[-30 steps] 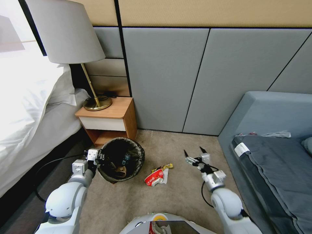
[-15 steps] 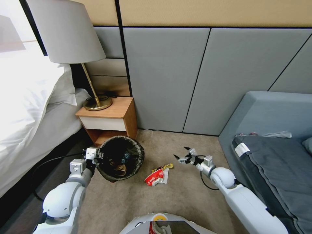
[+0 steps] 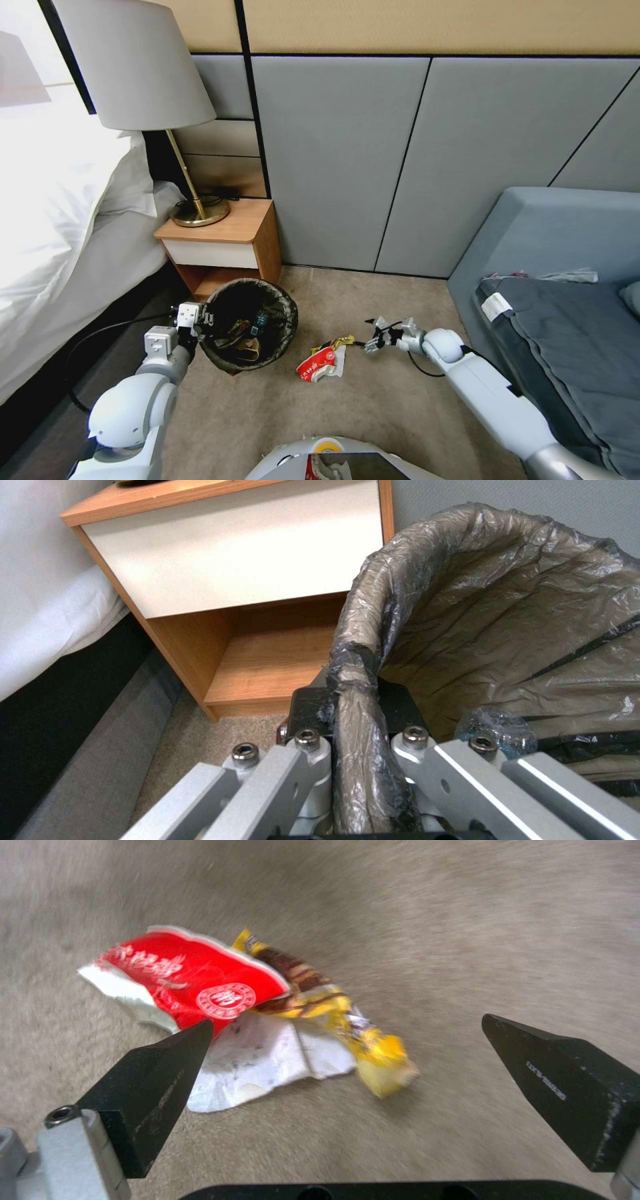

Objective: Pick up the trash bin, then pick up the garbage from the floor and place it into the trash bin.

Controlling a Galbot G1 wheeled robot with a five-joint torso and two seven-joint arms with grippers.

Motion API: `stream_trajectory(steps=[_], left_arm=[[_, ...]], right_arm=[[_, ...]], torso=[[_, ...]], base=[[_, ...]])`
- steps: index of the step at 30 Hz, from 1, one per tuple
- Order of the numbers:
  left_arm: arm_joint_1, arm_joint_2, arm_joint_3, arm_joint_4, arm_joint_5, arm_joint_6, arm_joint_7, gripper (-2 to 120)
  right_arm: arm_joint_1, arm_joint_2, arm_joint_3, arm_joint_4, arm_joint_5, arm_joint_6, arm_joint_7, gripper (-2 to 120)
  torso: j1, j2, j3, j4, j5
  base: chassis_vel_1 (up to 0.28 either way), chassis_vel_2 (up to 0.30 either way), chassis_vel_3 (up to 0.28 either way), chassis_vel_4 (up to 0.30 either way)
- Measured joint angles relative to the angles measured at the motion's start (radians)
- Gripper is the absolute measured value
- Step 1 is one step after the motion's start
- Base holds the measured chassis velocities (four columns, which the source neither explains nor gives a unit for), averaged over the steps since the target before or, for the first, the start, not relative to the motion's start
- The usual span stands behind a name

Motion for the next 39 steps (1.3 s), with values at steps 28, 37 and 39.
stream_trajectory(steps=[28, 37, 39], left_arm=[[-0.004, -0.008, 0.002, -0.003, 0.004, 0.001, -0.002, 4], [-0.002, -0.012, 0.002, -0.004, 0.011, -0.002, -0.002, 4], [-0.003, -0.012, 0.003, -0.004, 0.012, -0.002, -0.003, 4]], right_arm=[[0.124, 0.149, -0.093, -0.264, -0.084, 0.068, 0.011, 100], [0.130, 0.167, -0.092, -0.307, -0.084, 0.078, 0.010, 100], [0.130, 0.170, -0.092, -0.310, -0.084, 0.079, 0.011, 99]], torso=[[0.000, 0.000, 0.000, 0.0001, 0.0002], [0.000, 0.000, 0.000, 0.0000, 0.0000], [0.000, 0.000, 0.000, -0.0001, 0.0000]], base=[[0.000, 0.000, 0.000, 0.000], [0.000, 0.000, 0.000, 0.000], [0.000, 0.000, 0.000, 0.000]])
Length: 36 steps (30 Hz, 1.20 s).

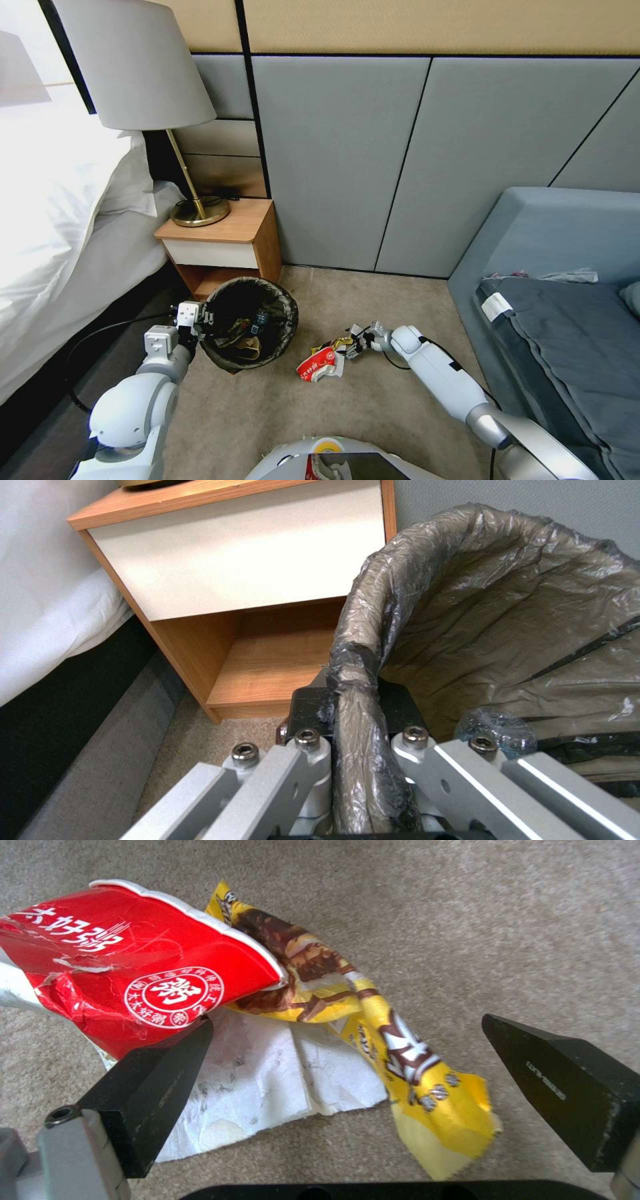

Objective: Pick up the trash bin, then pick up the garbage from the floor and place it into the trash bin.

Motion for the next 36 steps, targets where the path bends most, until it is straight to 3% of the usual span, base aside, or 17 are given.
stream_trajectory(steps=[24, 27, 36], left_arm=[[-0.005, -0.008, 0.011, 0.006, 0.015, -0.002, -0.002, 4], [-0.007, -0.008, 0.015, 0.008, 0.017, -0.003, -0.002, 4], [-0.016, 0.001, 0.023, 0.017, 0.018, -0.003, -0.002, 4]], right_arm=[[-0.004, 0.042, 0.034, -0.067, -0.019, 0.029, 0.004, 8], [-0.009, 0.044, 0.043, -0.070, -0.021, 0.032, 0.005, 0], [-0.023, 0.045, 0.073, -0.073, -0.024, 0.041, 0.030, 0]], torso=[[0.000, 0.000, 0.000, 0.0001, 0.0000], [0.000, 0.000, 0.000, 0.0000, 0.0001], [0.000, 0.000, 0.000, 0.0001, 0.0001]], base=[[0.000, 0.000, 0.000, 0.000], [0.000, 0.000, 0.000, 0.000], [0.000, 0.000, 0.000, 0.000]])
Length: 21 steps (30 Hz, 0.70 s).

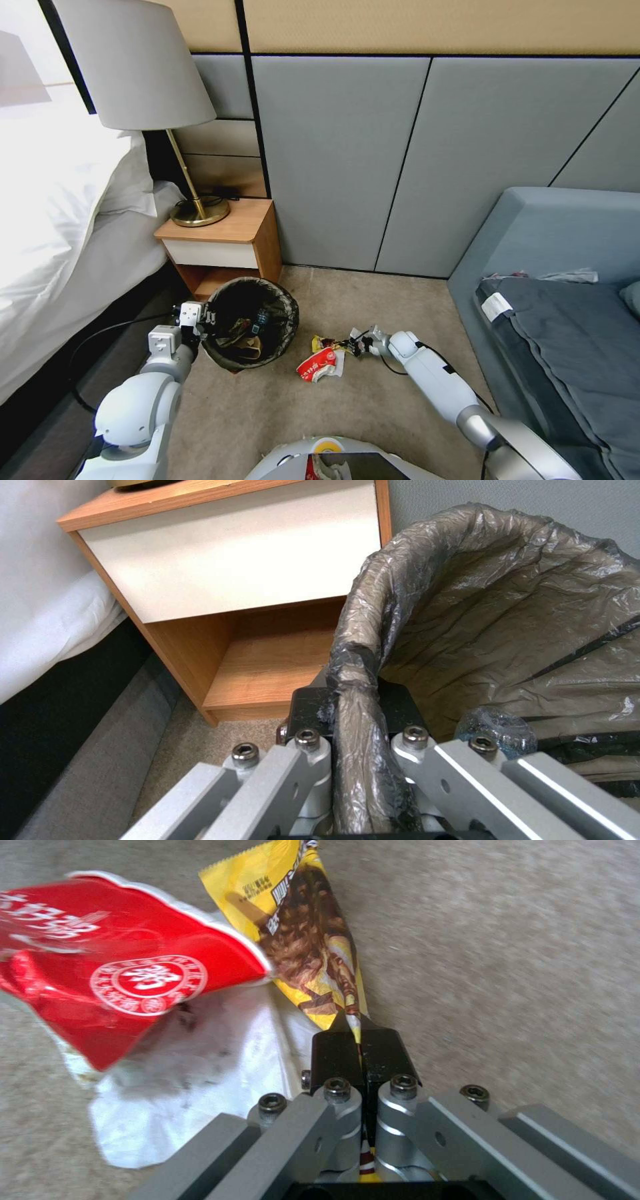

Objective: Pick up the trash bin, then pick up the garbage from the floor and place it into the trash bin.

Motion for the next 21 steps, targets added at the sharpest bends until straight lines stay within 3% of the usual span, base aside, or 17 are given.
stream_trajectory(steps=[9, 10, 11, 14, 16, 21], left_arm=[[0.005, 0.002, -0.002, -0.005, -0.005, 0.000, 0.001, 4], [0.006, 0.002, -0.002, -0.007, -0.006, 0.000, 0.001, 4], [0.006, 0.002, -0.002, -0.007, -0.006, 0.000, 0.001, 4], [0.004, 0.002, 0.002, -0.007, -0.008, -0.001, 0.001, 4], [0.003, 0.002, 0.003, -0.007, -0.008, -0.001, 0.001, 4], [-0.001, 0.004, 0.009, -0.002, -0.008, -0.001, 0.001, 4]], right_arm=[[-0.085, -0.063, 0.080, 0.192, 0.043, -0.011, 0.084, 0], [-0.129, -0.112, 0.107, 0.301, 0.087, -0.030, 0.122, 0], [-0.129, -0.112, 0.107, 0.301, 0.087, -0.030, 0.122, 0], [-0.204, -0.190, 0.156, 0.483, 0.156, -0.055, 0.204, 0], [-0.218, -0.204, 0.170, 0.515, 0.167, -0.058, 0.216, 0], [-0.281, -0.254, 0.273, 0.730, 0.235, -0.086, 0.270, 0]], torso=[[0.000, 0.000, 0.000, 0.0000, 0.0002], [0.000, 0.000, 0.000, -0.0007, -0.0003], [0.000, 0.000, 0.000, -0.0007, -0.0003], [0.000, 0.000, 0.000, 0.0000, 0.0000], [0.000, 0.000, 0.000, -0.0002, -0.0003], [0.000, 0.000, 0.000, -0.0002, -0.0005]], base=[[0.000, 0.000, 0.000, 0.000], [0.000, 0.000, 0.000, 0.000], [0.000, 0.000, 0.000, 0.000], [0.000, 0.000, 0.000, 0.000], [0.000, 0.000, 0.000, 0.000], [0.000, 0.000, 0.000, 0.000]])
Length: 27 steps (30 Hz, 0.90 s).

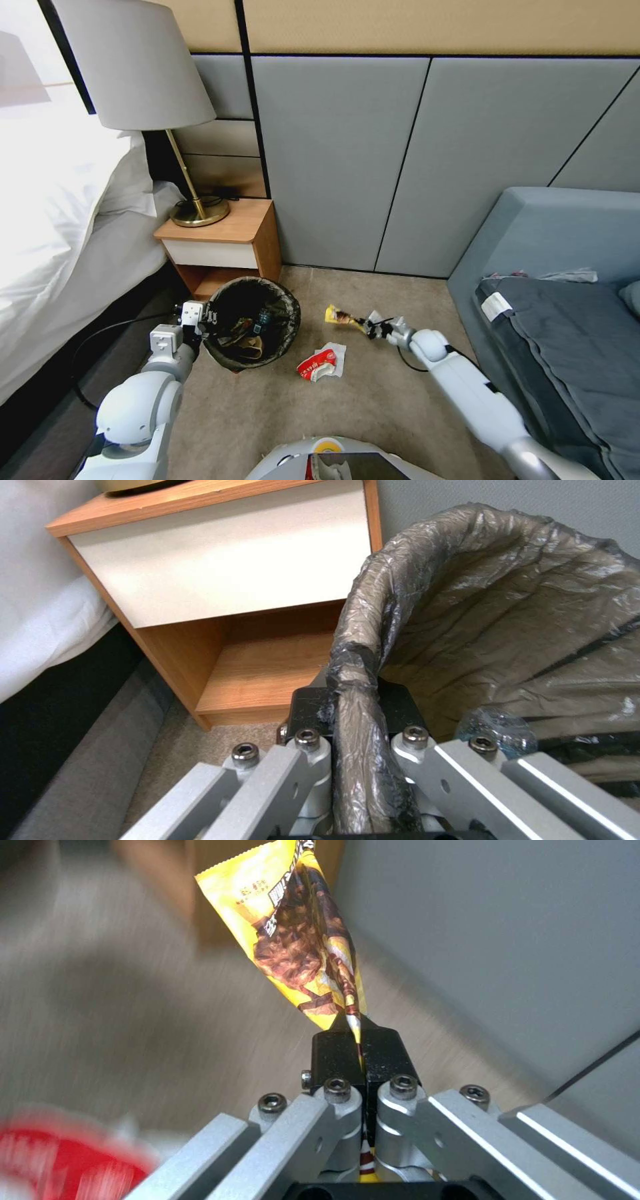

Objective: Pick up the trash bin, then pick up the garbage from the floor and place it into the trash bin.

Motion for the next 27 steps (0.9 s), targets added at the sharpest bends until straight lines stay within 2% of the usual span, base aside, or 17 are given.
stream_trajectory(steps=[2, 4, 5, 7, 13, 16, 21, 27], left_arm=[[0.000, 0.000, 0.001, 0.000, 0.000, 0.000, 0.000, 4], [0.001, -0.001, 0.003, 0.000, 0.000, 0.000, 0.000, 4], [0.001, -0.001, 0.003, 0.000, 0.000, 0.000, 0.000, 4], [0.003, -0.002, 0.007, 0.000, 0.002, 0.000, 0.000, 4], [0.004, -0.001, 0.015, -0.001, 0.005, 0.000, 0.000, 4], [0.002, 0.003, 0.021, -0.001, 0.006, 0.000, 0.000, 4], [-0.001, 0.007, 0.030, -0.001, 0.006, 0.000, 0.000, 4], [-0.008, 0.011, 0.039, 0.003, 0.007, 0.001, 0.000, 4]], right_arm=[[-0.003, -0.003, 0.010, 0.024, 0.008, -0.004, 0.005, 0], [-0.010, -0.018, 0.050, 0.128, 0.051, -0.024, 0.025, 0], [-0.010, -0.018, 0.050, 0.128, 0.051, -0.024, 0.025, 0], [-0.008, -0.031, 0.069, 0.211, 0.102, -0.049, 0.042, 0], [0.024, -0.047, 0.069, 0.343, 0.182, -0.095, 0.064, 0], [0.065, -0.053, 0.025, 0.421, 0.228, -0.140, 0.076, 0], [0.110, -0.051, -0.041, 0.472, 0.248, -0.181, 0.079, 0], [0.219, -0.029, -0.226, 0.494, 0.252, -0.225, 0.111, 0]], torso=[[0.000, 0.000, 0.000, 0.0000, 0.0004], [0.000, 0.000, 0.000, 0.0002, 0.0003], [0.000, 0.000, 0.000, 0.0002, 0.0003], [0.000, 0.000, 0.000, 0.0001, 0.0007], [0.000, 0.000, 0.000, 0.0001, 0.0006], [0.000, 0.000, 0.000, 0.0002, 0.0006], [0.000, 0.000, 0.000, 0.0002, 0.0003], [0.000, 0.000, 0.000, 0.0002, 0.0003]], base=[[0.000, 0.000, 0.000, 0.000], [0.000, 0.000, 0.000, 0.000], [0.000, 0.000, 0.000, 0.000], [0.000, 0.000, 0.000, 0.000], [0.000, 0.000, 0.000, 0.000], [0.000, 0.000, 0.000, 0.000], [0.000, 0.000, 0.000, 0.000], [0.000, 0.000, 0.000, 0.000]])
